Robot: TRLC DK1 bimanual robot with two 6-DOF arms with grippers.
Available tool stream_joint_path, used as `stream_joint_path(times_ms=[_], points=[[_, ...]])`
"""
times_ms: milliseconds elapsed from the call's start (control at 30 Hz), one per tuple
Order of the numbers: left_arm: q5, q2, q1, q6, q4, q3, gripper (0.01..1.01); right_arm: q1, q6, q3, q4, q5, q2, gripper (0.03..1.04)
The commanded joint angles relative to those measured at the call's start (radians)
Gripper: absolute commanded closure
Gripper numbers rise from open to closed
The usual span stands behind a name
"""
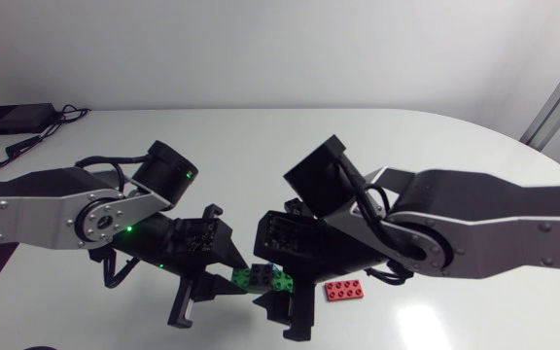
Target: Separate the duplo bricks
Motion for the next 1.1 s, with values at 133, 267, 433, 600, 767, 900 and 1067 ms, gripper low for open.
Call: stream_joint_path(times_ms=[133,267,433,600,767,900,1067], points=[[0.003,-0.002,-0.008,-0.013,0.004,-0.014,0.772,0.001,0.010,0.008,-0.006,0.018,-0.008,0.31],[0.003,-0.002,-0.010,-0.013,0.007,-0.014,0.772,-0.001,0.009,0.008,-0.003,0.030,-0.003,0.43],[0.002,-0.001,-0.011,-0.015,0.012,-0.014,0.772,-0.002,0.006,0.008,0.000,0.042,-0.002,0.76],[0.000,0.002,-0.016,-0.020,0.018,-0.011,0.772,-0.002,0.006,0.003,0.000,0.042,0.000,0.78],[-0.016,0.007,-0.023,-0.032,0.047,-0.021,0.772,-0.008,0.033,0.040,-0.027,0.016,0.009,0.78],[-0.024,0.006,-0.031,-0.038,0.058,-0.031,0.772,-0.065,0.065,0.097,-0.081,-0.079,0.027,0.78],[-0.023,0.002,-0.028,-0.038,0.058,-0.034,0.772,-0.068,0.070,0.077,-0.070,-0.071,0.034,0.78]])
